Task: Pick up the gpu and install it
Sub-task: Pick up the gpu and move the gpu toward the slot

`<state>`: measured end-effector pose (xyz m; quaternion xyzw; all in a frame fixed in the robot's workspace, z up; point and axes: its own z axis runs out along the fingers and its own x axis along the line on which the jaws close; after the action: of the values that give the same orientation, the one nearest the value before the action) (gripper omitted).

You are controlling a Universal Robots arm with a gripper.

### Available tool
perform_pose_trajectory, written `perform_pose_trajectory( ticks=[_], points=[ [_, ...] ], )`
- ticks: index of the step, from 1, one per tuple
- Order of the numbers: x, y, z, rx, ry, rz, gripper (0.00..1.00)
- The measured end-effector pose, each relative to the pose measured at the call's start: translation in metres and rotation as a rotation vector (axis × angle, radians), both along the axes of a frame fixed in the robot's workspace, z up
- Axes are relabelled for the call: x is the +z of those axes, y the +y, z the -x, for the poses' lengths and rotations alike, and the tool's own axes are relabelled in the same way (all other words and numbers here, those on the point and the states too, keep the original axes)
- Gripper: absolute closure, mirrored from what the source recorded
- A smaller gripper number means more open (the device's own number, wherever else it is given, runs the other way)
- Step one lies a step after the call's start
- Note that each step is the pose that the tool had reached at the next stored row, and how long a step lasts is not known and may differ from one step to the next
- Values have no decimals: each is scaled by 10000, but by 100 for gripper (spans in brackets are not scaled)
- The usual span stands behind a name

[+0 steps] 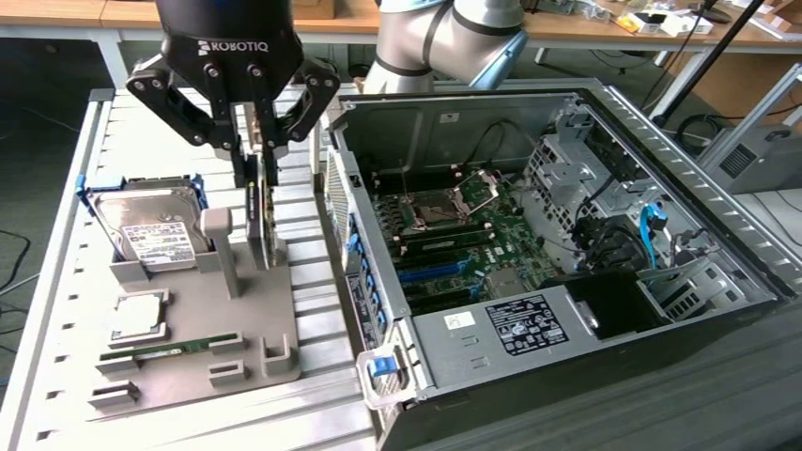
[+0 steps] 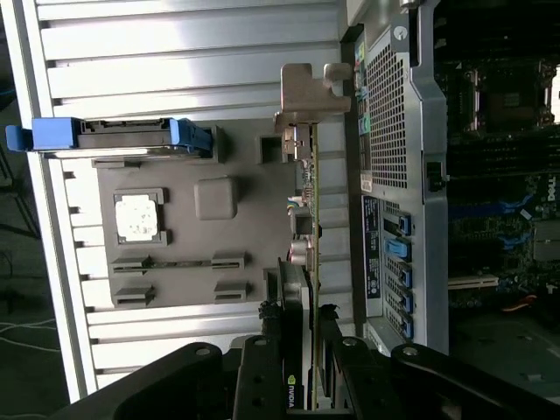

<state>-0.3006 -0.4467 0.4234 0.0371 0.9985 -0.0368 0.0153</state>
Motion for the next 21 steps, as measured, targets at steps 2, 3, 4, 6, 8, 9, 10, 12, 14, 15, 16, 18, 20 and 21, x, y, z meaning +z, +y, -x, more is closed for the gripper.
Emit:
perform_pose_trajectory(
  ticks=[2,3,4,6,8,9,10,12,14,15,16,18,20,21],
  points=[
    [57,0,0,0,-1,-1,73],
    [90,0,0,0,0,0,73],
    [118,0,0,0,0,0,73],
    [137,0,0,0,0,0,73],
    [149,0,0,0,1,0,73],
    [157,0,0,0,0,0,73],
    [164,0,0,0,0,0,73],
    [169,0,0,0,-1,-1,73],
    [174,0,0,0,0,0,73],
    [176,0,0,0,0,0,73],
    [179,0,0,0,0,0,73],
    [186,0,0,0,1,1,73],
    [194,0,0,0,0,0,73],
    [198,0,0,0,0,-1,73]
  ],
)
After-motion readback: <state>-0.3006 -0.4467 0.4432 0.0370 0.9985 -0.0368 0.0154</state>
